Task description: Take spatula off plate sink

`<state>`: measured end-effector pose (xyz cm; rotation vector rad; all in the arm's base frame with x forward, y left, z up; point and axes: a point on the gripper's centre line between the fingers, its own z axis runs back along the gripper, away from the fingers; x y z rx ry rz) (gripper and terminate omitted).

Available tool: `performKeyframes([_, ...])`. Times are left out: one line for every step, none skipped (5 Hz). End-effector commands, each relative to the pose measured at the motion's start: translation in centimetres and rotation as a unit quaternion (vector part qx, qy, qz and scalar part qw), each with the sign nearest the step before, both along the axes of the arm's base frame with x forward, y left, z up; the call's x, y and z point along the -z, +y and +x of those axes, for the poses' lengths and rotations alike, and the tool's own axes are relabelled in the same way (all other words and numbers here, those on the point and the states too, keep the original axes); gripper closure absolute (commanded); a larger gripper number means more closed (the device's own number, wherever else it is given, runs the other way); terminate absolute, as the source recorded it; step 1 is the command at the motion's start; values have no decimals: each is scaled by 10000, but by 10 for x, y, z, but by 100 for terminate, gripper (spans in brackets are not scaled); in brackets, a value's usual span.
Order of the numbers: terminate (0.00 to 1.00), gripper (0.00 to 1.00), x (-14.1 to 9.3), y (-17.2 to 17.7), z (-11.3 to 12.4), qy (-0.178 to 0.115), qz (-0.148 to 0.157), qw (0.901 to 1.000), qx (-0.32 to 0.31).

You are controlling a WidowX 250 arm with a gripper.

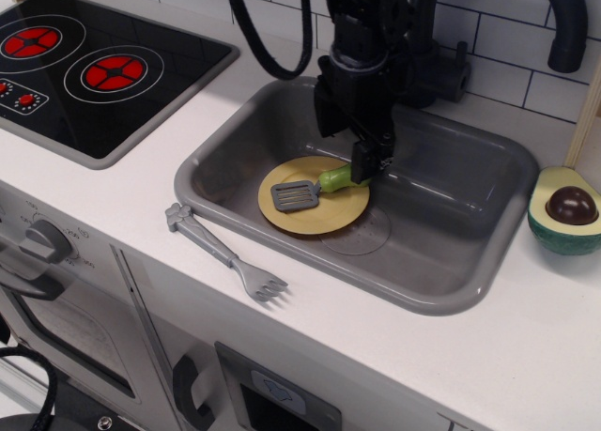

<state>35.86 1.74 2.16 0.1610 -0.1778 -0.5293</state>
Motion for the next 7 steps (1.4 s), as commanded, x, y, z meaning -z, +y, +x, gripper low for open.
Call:
performKeyframes([0,0,4,1,13,-56,82,9999,-124])
performKeyframes([0,0,7,0,13,-53,65,9999,-137])
performKeyframes([0,0,8,1,14,-33,16,9997,-223])
performKeyframes([0,0,11,2,15,-33,-10,9996,-295])
performKeyframes([0,100,8,2,15,-81,9,9995,-315])
performKeyframes([0,100,-2,5,14,-276,127,9989,-362])
performKeyframes([0,100,-17,7,16,-540,152,9974,-458])
